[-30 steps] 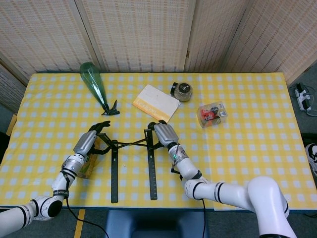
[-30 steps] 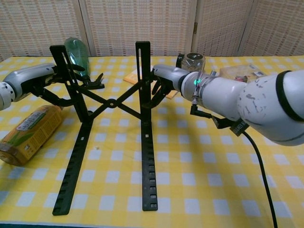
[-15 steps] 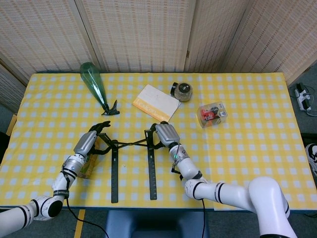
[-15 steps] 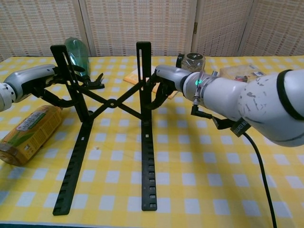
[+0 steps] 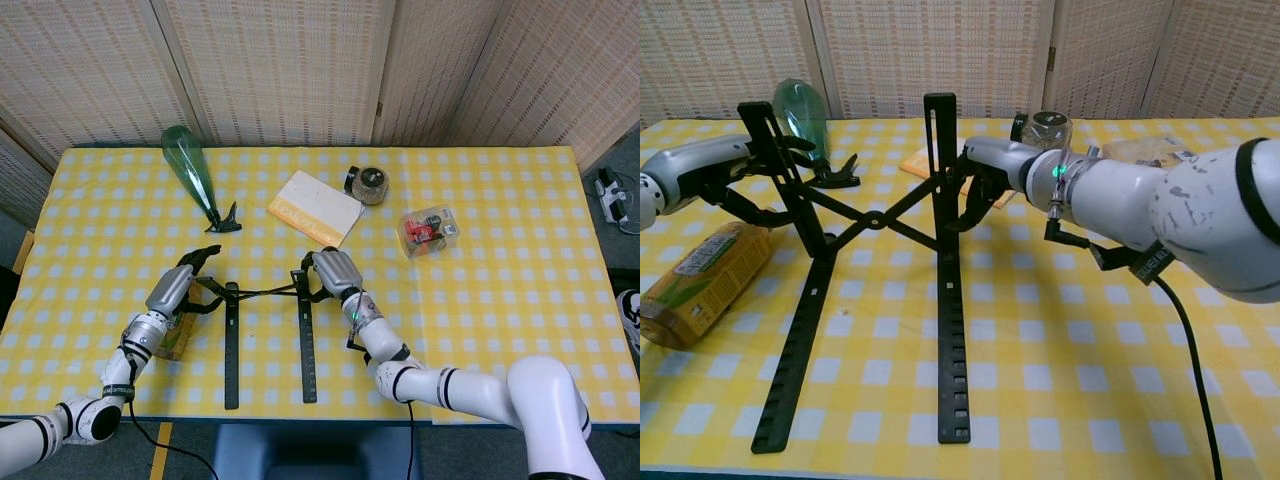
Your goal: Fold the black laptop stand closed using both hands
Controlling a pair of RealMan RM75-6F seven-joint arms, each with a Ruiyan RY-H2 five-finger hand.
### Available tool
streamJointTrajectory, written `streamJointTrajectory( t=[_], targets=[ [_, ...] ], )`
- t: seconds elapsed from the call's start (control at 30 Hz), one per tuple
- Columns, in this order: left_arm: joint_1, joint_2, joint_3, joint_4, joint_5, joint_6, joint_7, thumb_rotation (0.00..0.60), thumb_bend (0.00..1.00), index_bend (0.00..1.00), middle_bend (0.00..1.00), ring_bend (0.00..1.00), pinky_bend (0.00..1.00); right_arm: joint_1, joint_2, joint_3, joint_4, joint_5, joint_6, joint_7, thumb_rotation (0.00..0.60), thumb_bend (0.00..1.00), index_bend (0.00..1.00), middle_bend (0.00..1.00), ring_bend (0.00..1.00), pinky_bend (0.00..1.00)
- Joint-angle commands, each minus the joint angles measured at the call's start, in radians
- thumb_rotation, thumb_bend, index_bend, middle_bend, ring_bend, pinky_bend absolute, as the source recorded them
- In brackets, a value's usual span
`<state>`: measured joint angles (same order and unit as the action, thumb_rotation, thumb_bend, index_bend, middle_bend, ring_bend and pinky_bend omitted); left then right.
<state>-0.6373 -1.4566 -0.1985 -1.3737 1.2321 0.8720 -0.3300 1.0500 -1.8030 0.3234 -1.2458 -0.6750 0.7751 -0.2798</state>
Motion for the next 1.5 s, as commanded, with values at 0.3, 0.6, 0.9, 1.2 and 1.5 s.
streamJointTrajectory(
  t=[0.3,0.6,0.9,1.2,1.5],
  targets=[
    [-0.002,0.155,0.06,-0.146,0.049,-0.053,0.08,0.6,0.27,0.0,0.0,0.0,0.0,-0.037,0.108,-0.01,-0.118,-0.058,-0.065,0.066,0.6,0.32,0.12,0.21,0.23,0.11],
    [0.027,0.229,0.072,-0.223,0.06,0.031,0.193,0.6,0.27,0.0,0.0,0.0,0.0,-0.107,0.259,-0.022,-0.315,-0.219,-0.094,0.178,0.6,0.32,0.07,0.16,0.18,0.09],
    [0.057,0.285,0.064,-0.259,0.05,0.101,0.242,0.6,0.26,0.0,0.0,0.0,0.0,-0.168,0.391,-0.093,-0.461,-0.417,-0.118,0.242,0.6,0.32,0.07,0.16,0.19,0.07],
    [0.065,0.29,0.071,-0.262,0.098,0.13,0.233,0.6,0.26,0.0,0.0,0.0,0.0,-0.217,0.486,-0.182,-0.515,-0.57,-0.127,0.294,0.6,0.32,0.07,0.16,0.22,0.04],
    [0.027,0.201,0.1,-0.182,0.255,0.158,0.23,0.6,0.26,0.0,0.0,0.0,0.0,-0.249,0.557,-0.189,-0.588,-0.681,-0.036,0.312,0.6,0.32,0.07,0.16,0.2,0.02]
  ],
)
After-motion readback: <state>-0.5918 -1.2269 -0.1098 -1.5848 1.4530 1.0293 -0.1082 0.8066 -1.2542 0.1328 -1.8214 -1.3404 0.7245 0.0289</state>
